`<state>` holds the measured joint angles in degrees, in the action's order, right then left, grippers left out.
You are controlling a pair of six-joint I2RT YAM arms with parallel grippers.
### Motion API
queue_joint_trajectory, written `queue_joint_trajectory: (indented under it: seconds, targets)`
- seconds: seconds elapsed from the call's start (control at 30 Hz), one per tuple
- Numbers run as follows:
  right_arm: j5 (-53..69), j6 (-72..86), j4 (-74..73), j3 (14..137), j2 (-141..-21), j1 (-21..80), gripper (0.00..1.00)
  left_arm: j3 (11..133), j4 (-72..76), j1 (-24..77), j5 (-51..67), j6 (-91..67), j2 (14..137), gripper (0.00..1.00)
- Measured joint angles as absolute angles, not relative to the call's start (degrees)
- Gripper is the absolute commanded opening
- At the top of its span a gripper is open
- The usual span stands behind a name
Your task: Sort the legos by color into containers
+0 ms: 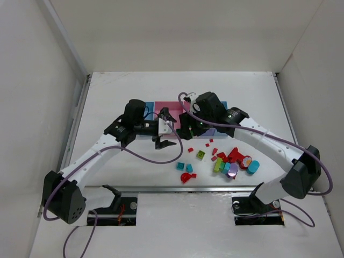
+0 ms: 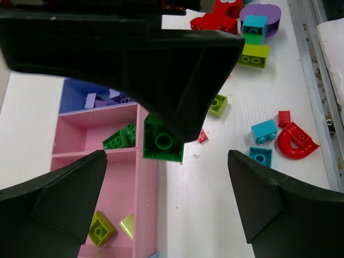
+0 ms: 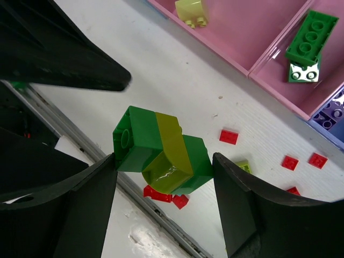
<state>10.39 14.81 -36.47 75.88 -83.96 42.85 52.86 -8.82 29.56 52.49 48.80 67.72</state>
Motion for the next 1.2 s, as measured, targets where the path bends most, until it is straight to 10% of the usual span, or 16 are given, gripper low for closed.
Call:
queue_joint_trajectory:
  seconds: [0.43,0.73,0.83,0.97,1.2]
  targets:
    - [13.5,15.5,-35.5,76.0,-84.0,42.8,0.12,55.8,-13.0,32.4,51.9,52.2,71.6,0.49]
    - [14.5,15.2,-35.6,76.0,-83.9,42.8,0.12,56.3,-13.9,32.3,50.5,52.6,72.2,0.0]
    - [14.7,14.9,-35.5,76.0,-83.9,42.8,0.14,56.4,-14.0,32.3,50.4,52.7,72.2,0.0]
    - [15.3,14.1,-35.5,76.0,-83.9,42.7,0.87,56.7,-14.4,32.3,50.3,52.7,72.2,0.0]
    - [14.8,6.4,-34.5,74.7,-78.7,42.9,1.0,56.8,-16.8,31.9,49.4,54.3,72.3,0.0]
